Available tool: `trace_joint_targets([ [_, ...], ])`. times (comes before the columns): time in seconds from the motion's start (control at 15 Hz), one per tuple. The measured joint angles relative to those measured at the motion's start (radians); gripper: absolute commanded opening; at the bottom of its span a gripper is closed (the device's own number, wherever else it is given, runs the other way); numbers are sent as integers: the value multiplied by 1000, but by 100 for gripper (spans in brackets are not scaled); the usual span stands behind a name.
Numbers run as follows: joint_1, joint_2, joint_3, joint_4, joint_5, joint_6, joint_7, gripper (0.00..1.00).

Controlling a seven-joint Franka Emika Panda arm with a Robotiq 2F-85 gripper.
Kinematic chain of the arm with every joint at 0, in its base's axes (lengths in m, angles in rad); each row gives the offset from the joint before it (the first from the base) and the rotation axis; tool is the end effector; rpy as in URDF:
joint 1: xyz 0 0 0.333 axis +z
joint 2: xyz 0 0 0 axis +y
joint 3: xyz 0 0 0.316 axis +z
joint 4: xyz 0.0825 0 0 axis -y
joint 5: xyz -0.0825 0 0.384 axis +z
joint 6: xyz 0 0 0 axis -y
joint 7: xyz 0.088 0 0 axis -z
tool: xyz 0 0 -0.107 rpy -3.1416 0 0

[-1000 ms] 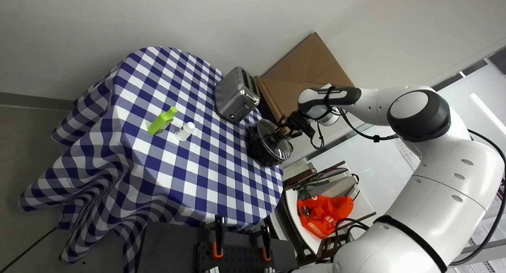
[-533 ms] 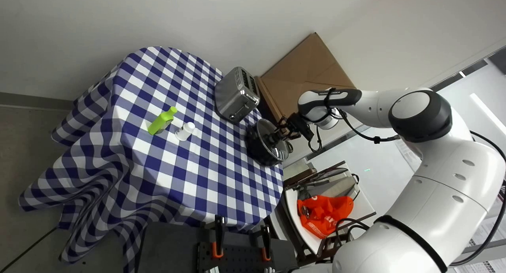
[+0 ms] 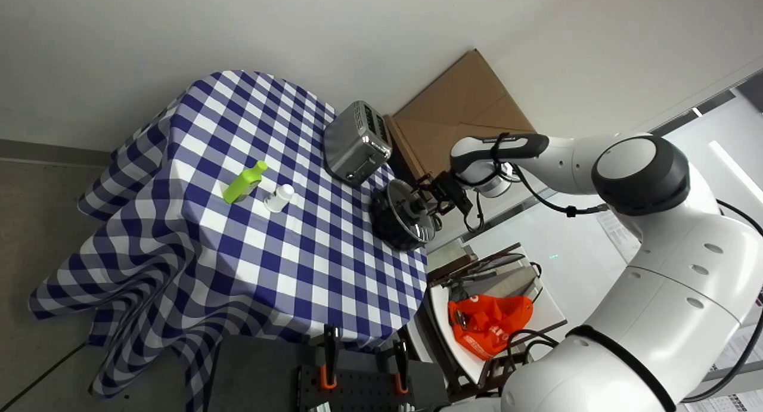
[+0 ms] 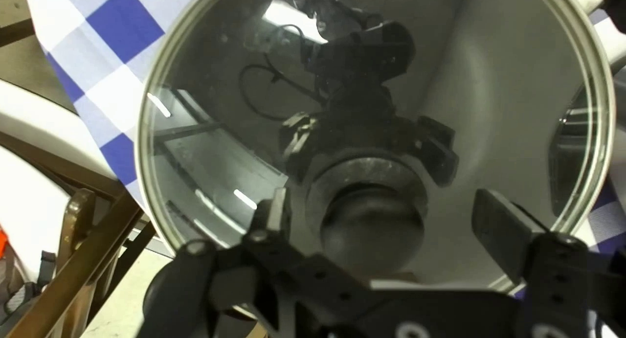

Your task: Pick up lid and close the pot

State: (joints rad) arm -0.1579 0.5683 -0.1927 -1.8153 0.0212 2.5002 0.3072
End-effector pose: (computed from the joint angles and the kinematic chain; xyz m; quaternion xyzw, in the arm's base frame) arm 0.6272 -0.2185 0.2428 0.9468 -0.3126 0.0625 0.0451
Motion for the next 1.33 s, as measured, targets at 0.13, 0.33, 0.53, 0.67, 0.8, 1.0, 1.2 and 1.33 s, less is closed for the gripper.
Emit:
trace_joint_targets([
  [0.13, -3, -45, 11, -32, 11, 1, -42, 100],
  [0.33, -9, -157, 39, -117, 24, -5, -136, 100],
  [0.53, 3, -284, 69, -236, 23, -11, -207, 100],
  [0.67, 24, -362, 87, -321, 20, -10, -225, 100],
  [0.8, 56, -432, 104, -403, 8, -6, -225, 100],
  [1.0, 110, -524, 138, -505, -22, -3, -177, 100],
  [1.2, 140, -568, 160, -547, -69, 0, -102, 100],
  [1.33, 131, -560, 155, -543, -69, 0, -108, 100],
])
